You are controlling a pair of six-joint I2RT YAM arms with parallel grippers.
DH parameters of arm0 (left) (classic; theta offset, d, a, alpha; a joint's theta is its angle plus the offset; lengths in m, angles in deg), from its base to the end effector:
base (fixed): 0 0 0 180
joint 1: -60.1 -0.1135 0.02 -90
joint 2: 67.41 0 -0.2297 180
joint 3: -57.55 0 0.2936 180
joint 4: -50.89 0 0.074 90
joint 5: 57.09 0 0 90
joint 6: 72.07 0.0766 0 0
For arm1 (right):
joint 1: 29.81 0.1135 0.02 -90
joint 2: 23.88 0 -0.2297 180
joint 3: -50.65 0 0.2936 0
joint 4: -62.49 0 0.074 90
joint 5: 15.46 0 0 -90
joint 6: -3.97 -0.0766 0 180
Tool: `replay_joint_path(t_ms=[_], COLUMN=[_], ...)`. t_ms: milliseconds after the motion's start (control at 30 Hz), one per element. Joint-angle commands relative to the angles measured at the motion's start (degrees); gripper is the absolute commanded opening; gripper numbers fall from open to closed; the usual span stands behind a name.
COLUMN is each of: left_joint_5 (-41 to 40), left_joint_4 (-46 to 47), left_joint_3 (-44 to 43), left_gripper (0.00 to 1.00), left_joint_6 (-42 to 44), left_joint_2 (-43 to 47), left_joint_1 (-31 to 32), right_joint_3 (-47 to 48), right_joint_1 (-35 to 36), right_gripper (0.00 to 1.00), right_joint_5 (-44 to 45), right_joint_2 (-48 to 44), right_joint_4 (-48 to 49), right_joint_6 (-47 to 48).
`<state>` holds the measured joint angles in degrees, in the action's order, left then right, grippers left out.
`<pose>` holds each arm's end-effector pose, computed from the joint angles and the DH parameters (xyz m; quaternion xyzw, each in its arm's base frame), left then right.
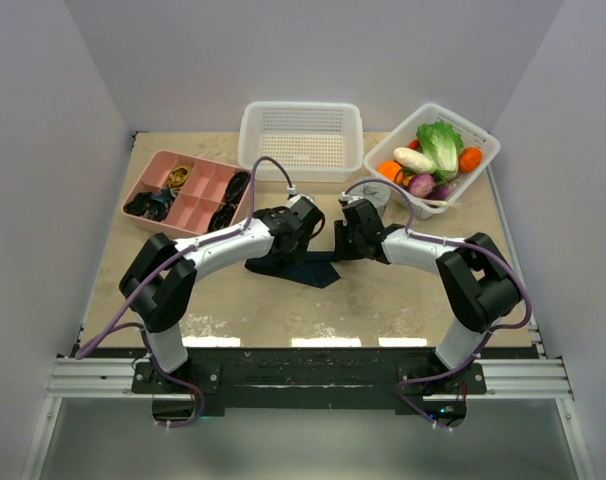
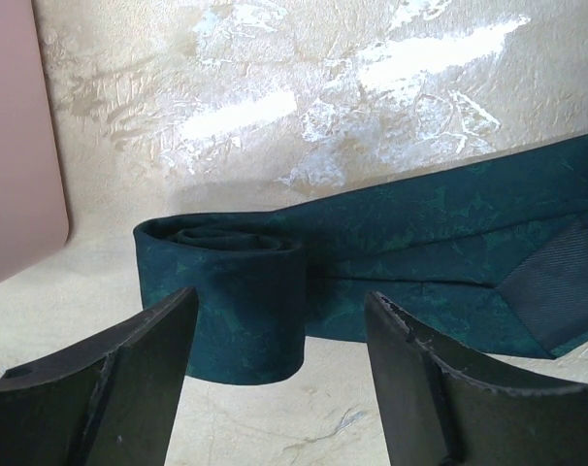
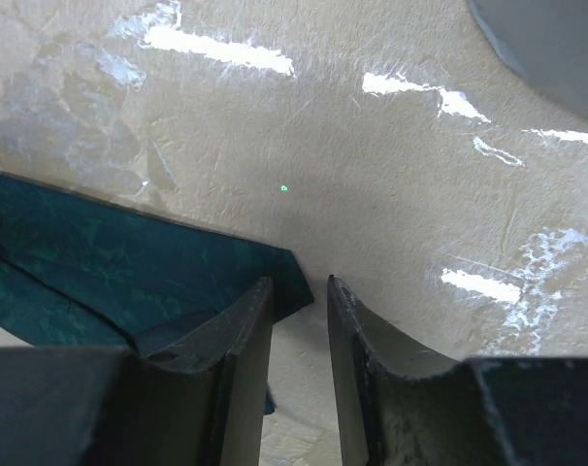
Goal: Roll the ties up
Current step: Roll the tie at the center of the board.
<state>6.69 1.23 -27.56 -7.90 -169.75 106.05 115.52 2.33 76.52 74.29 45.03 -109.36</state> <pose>0.3063 -0.2679 0.1197 0.1219 0.9475 0.0657 0.2883 0.3344 0.2070 0.0631 -0.0666 0.9395 0.1418 0.3047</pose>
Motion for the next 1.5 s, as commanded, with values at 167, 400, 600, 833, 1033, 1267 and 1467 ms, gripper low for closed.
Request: replay_joint_path(t_ms=[167,400,600,833,1033,1267,1467], left_joint_5=[-2.78,-3.75,-4.02,-4.46,-4.54,-4.72,-4.9], left_joint_4=[-0.01,-0.1,0.34,0.69,0.78,0.78,1.04], left_joint_3=[-1.65,-0.16,0.72,0.9,0.63,0.72,1.16], left_gripper=[0.75,0.76,0.77,0.77,0.77,0.77,0.77], left_joint_6=[0.78,0.42,-0.01,0.16,0.16,0.42,0.25], left_joint_2=[3.38,3.82,3.64,3.47,2.94,2.59,2.59], left_joint_1=[0.28,0.19,-0.08,-0.51,-0.87,-1.48,-2.01], right_joint_3=[-0.61,-1.57,-1.75,-3.24,-6.14,-7.64,-7.82], right_joint_1=[-0.33,-0.59,-0.5,-0.59,-0.59,-0.59,-0.5], right_gripper=[0.25,0.0,0.0,0.0,0.0,0.0,0.0], right_joint_5=[-1.8,-4.26,-5.05,-7.34,-10.59,-12.52,-15.51], right_joint_2=[0.62,-2.19,-7.99,-12.39,-12.83,-12.39,-12.56], right_joint_4=[1.54,2.16,-0.13,-2.41,-3.99,-6.37,-6.63], right_joint_6=[-1.45,-1.63,-1.28,-0.75,-0.49,1.01,1.8])
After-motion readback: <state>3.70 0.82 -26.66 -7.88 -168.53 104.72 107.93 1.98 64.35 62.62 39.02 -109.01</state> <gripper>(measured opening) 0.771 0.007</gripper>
